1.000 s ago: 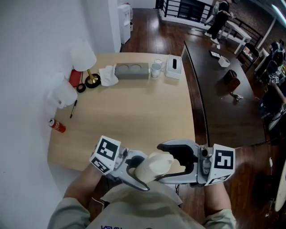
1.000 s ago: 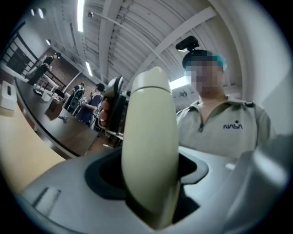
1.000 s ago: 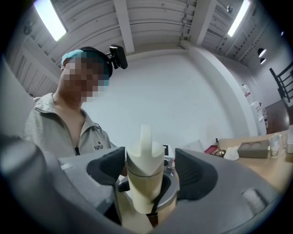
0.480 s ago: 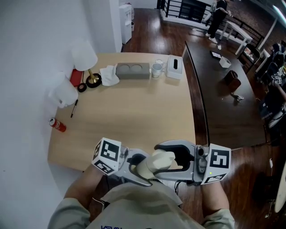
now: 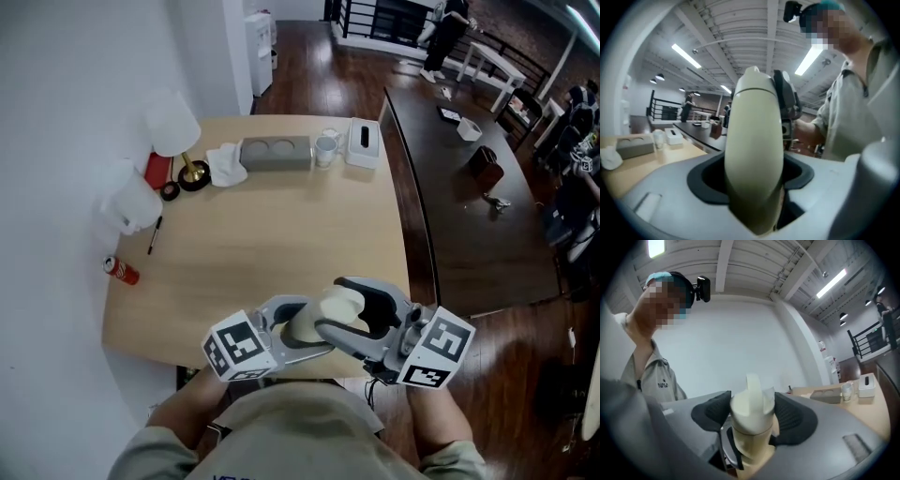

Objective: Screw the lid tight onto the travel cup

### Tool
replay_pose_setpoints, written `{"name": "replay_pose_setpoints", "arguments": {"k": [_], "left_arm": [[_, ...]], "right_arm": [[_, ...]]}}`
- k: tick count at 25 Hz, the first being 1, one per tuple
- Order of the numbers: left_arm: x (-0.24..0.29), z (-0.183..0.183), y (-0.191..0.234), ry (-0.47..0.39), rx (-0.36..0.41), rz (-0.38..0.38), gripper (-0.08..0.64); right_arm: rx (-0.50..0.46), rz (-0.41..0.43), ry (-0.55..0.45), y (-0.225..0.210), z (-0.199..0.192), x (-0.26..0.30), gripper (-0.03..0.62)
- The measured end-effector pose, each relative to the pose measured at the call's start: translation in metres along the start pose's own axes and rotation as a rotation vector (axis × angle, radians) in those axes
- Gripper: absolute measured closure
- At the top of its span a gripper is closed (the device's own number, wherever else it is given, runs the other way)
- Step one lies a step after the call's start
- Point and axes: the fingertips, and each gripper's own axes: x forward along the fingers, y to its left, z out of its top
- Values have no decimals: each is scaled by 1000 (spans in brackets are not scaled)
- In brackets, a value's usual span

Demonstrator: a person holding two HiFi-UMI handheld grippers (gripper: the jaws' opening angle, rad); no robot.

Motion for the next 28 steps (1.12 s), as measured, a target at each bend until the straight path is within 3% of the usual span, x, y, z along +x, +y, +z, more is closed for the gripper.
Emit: {"name": "replay_pose_setpoints", "arguments": {"k": [4,8,11,14,17,21,25,28], "left_arm": [[1,-8,31,46,76,316,242],[-9,-33,62,161,122,631,242],[-12,-44,73,205,140,752,244],[-13,-51,79,231,156,805,244],[-10,-53,80,231,140,790,244],[-3,-53,72,171,41,673,244],[1,-38,56,111,0,483,244],[3,-28,36,41,-60,285,244]], "right_arm": [[53,-163,-32,-23,-7,5,304],[197,-328,-71,-49,-24,11,304],[274,-417,-106,-60,-34,14,304],[315,-470,-122,-67,-40,15,304],[329,-483,-121,-71,-44,14,304],[286,-426,-109,-67,-40,17,304],[234,-314,-117,-52,-29,14,280],[181,-178,-119,-34,-19,6,273]]}}
